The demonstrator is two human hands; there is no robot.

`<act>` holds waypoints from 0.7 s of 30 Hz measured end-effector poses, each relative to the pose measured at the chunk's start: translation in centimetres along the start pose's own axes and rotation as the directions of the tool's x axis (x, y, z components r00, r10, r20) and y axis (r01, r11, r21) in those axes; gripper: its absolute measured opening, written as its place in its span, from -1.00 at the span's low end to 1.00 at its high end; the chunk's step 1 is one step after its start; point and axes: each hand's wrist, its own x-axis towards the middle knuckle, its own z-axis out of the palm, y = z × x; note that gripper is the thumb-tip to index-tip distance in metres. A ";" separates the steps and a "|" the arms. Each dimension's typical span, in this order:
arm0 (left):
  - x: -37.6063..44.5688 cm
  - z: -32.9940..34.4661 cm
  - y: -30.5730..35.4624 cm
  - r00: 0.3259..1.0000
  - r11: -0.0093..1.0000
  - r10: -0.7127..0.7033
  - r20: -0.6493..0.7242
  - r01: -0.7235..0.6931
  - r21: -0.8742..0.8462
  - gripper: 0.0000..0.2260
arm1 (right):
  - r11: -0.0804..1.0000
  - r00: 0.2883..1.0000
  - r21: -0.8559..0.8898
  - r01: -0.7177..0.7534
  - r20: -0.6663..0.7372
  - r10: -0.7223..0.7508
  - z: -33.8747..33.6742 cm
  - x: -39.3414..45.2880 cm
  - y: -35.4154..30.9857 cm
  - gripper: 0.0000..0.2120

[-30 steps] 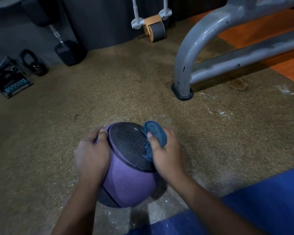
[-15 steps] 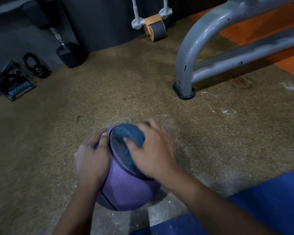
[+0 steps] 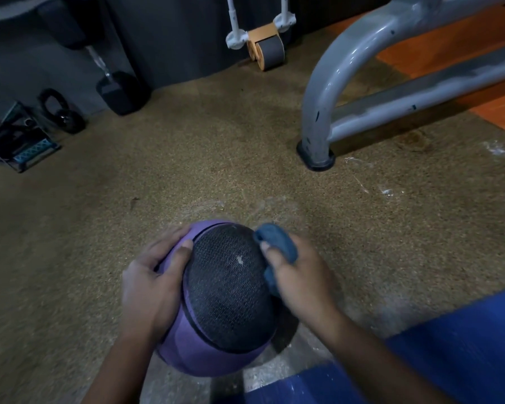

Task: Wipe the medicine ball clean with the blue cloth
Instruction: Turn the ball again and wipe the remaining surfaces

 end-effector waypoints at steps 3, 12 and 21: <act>0.4 -0.6 -0.7 0.997 0.998 0.040 0.071 -0.037 -0.043 -0.79 | 0.851 0.926 -0.365 0.377 0.169 -0.338 1.6 -0.4 -4.0 -0.56; -0.1 -1.7 -1.3 0.985 0.995 0.099 0.141 -0.102 0.021 -0.59 | 0.946 0.917 0.036 -0.322 0.259 0.302 1.8 6.8 0.6 -0.81; 1.2 1.5 3.5 0.942 0.812 -0.332 -0.046 0.311 0.494 -0.30 | 0.914 0.913 0.157 -0.374 0.234 0.334 1.3 5.5 1.3 -0.76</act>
